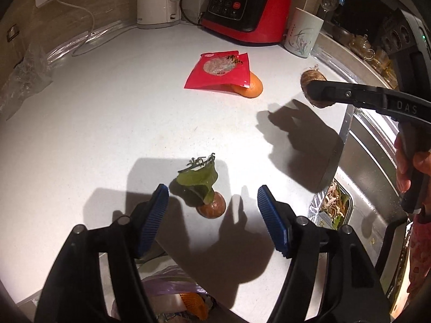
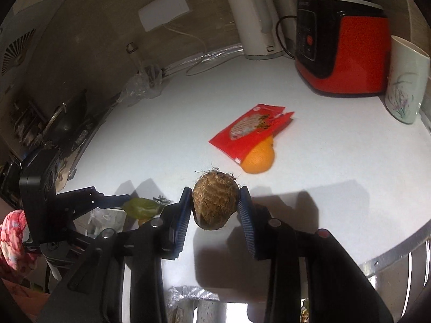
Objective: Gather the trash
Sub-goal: 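Grasp the small brown ball with the left tool while the right tool carries the fibrous ball to the bin, then release the fibrous ball into the bin with the right tool while the left tool releases the small ball, then move the left tool back over the counter toward the green leaf, then grasp the green leaf with the left tool while the right tool grasps the red packet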
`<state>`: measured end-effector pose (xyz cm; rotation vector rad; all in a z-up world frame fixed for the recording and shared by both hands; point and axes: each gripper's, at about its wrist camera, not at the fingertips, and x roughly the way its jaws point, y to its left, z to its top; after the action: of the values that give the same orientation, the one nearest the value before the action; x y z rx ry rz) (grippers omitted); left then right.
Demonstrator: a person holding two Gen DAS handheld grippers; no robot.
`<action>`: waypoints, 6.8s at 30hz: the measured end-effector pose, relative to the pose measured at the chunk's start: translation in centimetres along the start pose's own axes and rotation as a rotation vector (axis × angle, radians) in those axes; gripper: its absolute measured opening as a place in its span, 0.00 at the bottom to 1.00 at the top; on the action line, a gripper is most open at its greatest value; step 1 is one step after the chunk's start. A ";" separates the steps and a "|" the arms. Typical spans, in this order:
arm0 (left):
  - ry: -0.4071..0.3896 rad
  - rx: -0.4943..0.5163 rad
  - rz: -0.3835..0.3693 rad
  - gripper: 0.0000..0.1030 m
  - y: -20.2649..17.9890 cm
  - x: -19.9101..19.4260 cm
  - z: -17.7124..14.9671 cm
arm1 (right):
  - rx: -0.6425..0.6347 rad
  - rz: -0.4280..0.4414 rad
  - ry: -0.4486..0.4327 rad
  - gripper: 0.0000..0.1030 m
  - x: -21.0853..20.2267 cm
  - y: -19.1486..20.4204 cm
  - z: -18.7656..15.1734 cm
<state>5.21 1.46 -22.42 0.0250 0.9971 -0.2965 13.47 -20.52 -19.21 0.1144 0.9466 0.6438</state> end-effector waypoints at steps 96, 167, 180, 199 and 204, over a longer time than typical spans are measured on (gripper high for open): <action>0.138 0.015 -0.006 0.66 6.9 -4.0 -22.2 | 0.111 -0.186 0.065 0.66 -6.3 27.9 -19.3; 0.018 -0.063 0.014 0.08 0.1 1.9 1.2 | 0.014 -0.117 -0.037 0.98 -1.8 1.7 -0.8; -0.048 -0.112 0.027 0.06 -0.1 -0.1 0.9 | 0.227 -0.094 0.048 0.79 11.7 -6.0 10.2; -0.117 -0.184 0.040 0.06 1.5 -2.8 1.3 | 0.151 0.094 -0.034 0.02 7.5 -1.5 11.2; -0.146 -0.150 0.034 0.06 1.9 -5.8 -0.5 | 0.067 0.096 -0.065 0.01 2.8 2.6 8.6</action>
<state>2.40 4.69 -18.11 -0.1142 0.8706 -0.1885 20.15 -15.27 -15.18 0.2404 0.9038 0.6935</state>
